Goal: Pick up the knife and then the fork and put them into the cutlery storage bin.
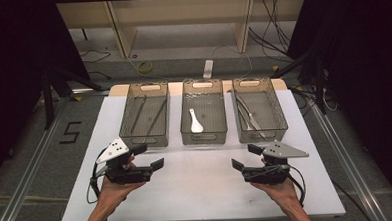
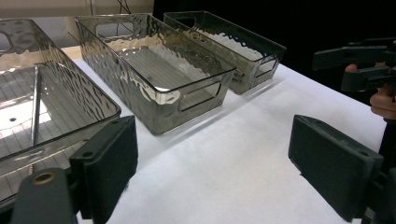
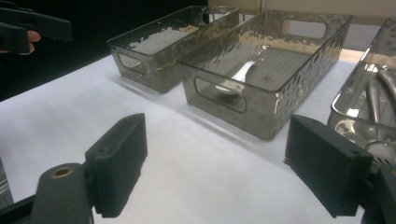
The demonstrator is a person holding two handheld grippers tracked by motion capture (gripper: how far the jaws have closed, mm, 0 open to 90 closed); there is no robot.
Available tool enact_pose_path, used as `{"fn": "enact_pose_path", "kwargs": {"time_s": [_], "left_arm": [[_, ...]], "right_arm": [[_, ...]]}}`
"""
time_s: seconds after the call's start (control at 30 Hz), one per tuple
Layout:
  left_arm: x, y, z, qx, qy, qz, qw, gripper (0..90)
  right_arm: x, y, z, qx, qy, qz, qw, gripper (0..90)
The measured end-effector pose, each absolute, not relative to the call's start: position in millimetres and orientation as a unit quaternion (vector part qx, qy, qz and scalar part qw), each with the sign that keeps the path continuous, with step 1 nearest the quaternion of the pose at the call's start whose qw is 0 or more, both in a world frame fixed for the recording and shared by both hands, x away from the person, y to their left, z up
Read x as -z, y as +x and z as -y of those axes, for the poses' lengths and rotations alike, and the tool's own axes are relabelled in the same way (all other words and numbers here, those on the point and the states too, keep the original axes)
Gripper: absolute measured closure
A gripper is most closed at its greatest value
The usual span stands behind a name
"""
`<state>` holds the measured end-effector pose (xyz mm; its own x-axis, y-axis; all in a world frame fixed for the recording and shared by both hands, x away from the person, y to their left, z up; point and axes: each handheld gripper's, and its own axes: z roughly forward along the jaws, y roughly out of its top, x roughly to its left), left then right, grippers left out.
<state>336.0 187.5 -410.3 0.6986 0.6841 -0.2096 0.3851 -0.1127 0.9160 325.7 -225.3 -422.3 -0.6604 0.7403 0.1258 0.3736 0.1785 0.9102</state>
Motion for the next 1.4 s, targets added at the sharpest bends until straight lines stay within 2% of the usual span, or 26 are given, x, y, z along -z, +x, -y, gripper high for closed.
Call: {"fn": "enact_pose_path", "kwargs": {"time_s": [0.23,0.7,1.4], "left_arm": [[410.7,335.3,-186.2,-0.130,0.738,-0.360,0.555,15.2],[412.7,334.7,-185.3,-0.116,0.746,-0.358,0.549,15.2],[413.0,330.5,-180.9,-0.114,0.754,-0.348,0.545,15.2]], "right_arm": [[428.0,319.9,229.9,-0.515,0.375,-0.749,0.183,21.3],[440.1,310.4,231.5,-0.498,0.383,-0.760,0.169,19.2],[439.2,307.4,236.5,-0.502,0.389,-0.752,0.176,18.6]]}}
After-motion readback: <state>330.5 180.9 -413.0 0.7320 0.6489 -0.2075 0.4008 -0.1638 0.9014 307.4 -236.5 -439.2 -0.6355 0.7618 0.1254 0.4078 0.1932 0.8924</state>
